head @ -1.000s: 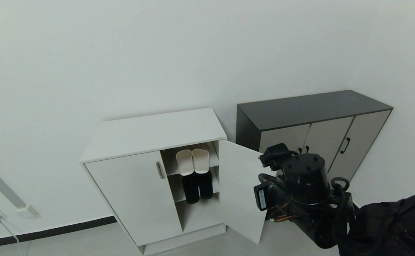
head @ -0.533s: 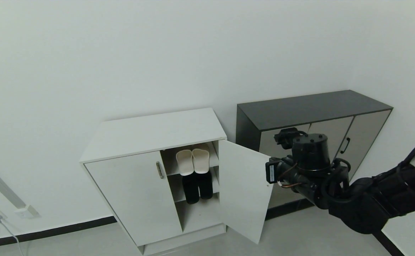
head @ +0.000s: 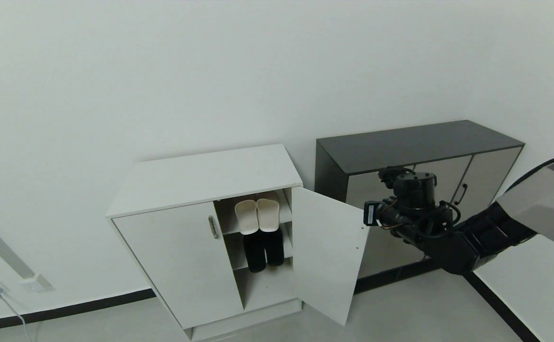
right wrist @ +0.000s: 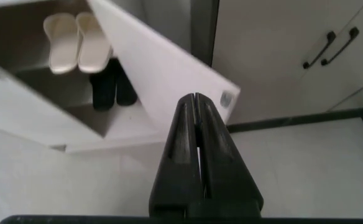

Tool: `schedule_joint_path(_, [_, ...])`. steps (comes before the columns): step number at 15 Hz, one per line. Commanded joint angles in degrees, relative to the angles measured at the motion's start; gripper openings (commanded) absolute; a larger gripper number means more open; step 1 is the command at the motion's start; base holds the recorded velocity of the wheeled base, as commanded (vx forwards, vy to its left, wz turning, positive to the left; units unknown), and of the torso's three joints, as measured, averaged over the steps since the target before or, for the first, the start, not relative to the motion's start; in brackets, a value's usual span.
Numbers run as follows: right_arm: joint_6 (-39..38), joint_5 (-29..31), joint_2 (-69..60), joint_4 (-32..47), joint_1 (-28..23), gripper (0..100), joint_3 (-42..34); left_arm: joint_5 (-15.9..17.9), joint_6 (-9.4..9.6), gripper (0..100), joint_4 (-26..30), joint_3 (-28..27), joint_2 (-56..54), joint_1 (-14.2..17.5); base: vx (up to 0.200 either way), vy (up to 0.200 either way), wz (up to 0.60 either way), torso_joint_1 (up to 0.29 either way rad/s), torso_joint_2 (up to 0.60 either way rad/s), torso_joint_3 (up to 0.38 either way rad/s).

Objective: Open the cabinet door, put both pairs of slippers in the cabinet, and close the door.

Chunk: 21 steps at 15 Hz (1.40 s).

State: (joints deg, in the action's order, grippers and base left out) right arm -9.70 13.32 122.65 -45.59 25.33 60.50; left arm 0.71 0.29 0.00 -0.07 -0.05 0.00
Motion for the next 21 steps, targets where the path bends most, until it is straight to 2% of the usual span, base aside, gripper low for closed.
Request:
schedule_joint_path(1, [-0.23, -0.93, 5.49, -0.73, -2.30, 0, 4.80, 0.00, 0.06, 0, 0.00, -0.01, 0.05, 0.00, 0.000, 0.000, 0.00, 0.000, 0.00, 0.000])
schedule_joint_path(5, [-0.14, -0.93, 6.20, -0.73, -2.83, 0, 5.86, 0.00, 0.06, 0, 0.00, -0.01, 0.05, 0.00, 0.200, 0.000, 0.00, 0.010, 0.00, 0.005])
schedule_joint_path(21, [-0.05, -1.90, 14.28, -0.64, -4.85, 0, 9.81, 0.00, -0.03, 0, 0.00, -0.01, 0.05, 0.00, 0.000, 0.000, 0.00, 0.000, 0.00, 0.000])
